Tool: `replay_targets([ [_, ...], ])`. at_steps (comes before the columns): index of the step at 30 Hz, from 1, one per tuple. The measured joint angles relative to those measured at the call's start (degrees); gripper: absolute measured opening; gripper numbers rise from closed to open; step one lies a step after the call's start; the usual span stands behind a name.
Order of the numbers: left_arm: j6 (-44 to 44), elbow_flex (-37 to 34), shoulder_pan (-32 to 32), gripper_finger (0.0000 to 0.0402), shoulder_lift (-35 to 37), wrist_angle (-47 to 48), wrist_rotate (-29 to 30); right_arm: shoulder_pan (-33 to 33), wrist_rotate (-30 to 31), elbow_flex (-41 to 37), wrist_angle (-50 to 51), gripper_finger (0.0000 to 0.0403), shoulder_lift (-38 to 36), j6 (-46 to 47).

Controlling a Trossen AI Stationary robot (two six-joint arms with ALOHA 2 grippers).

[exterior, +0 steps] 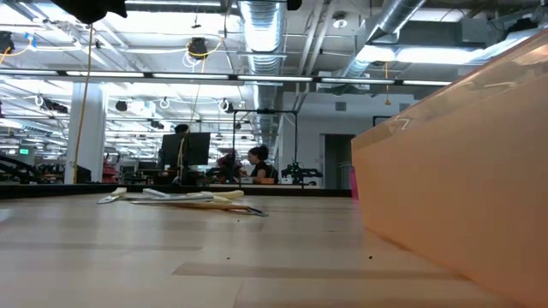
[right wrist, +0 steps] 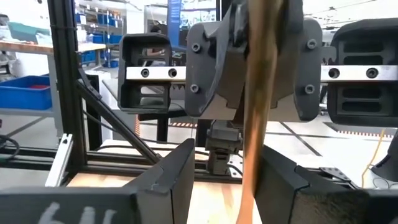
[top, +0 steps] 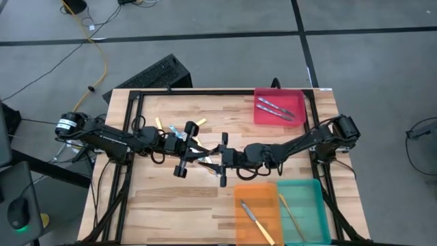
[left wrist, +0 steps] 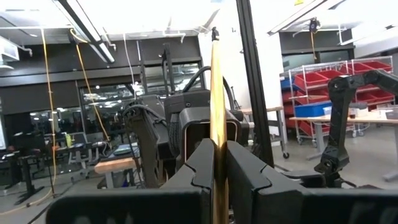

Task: Sort silverware by color (type)
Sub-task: Put the gold knife into the blue bin

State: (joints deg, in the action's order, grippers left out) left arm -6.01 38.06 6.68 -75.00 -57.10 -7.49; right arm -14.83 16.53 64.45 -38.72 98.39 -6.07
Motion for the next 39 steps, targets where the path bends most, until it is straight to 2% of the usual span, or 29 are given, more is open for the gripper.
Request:
replay_targets([
  [15, 0.23, 0.0, -0.02, 0.0006, 0.0, 0.83, -0.68, -0.13, 0.45, -0.13, 5.17, 0.0166, -2.76, -1.51],
  [20, 0.23, 0.0, -0.02, 0.0006, 0.0, 0.98, -0.7, -0.13, 3.02, -0.04, 8.46, 0.0162, -5.2, -1.95],
  [25, 0.23, 0.0, -0.02, 0.0006, 0.0, 0.61, -0.7, -0.13, 3.08, -0.02, 9.09, 0.0129, -6.44, -2.03],
  [34, 0.25, 0.0, -0.04, 0.0006, 0.0, 0.63, -0.61, -0.13, 3.08, -0.11, 10.1, 0.0023, -6.28, -2.14],
  [39, 0.25, 0.0, -0.07, 0.0006, 0.0, 0.74, -0.6, -0.21, 4.52, -0.11, 10.1, 0.0017, -6.29, -2.09],
])
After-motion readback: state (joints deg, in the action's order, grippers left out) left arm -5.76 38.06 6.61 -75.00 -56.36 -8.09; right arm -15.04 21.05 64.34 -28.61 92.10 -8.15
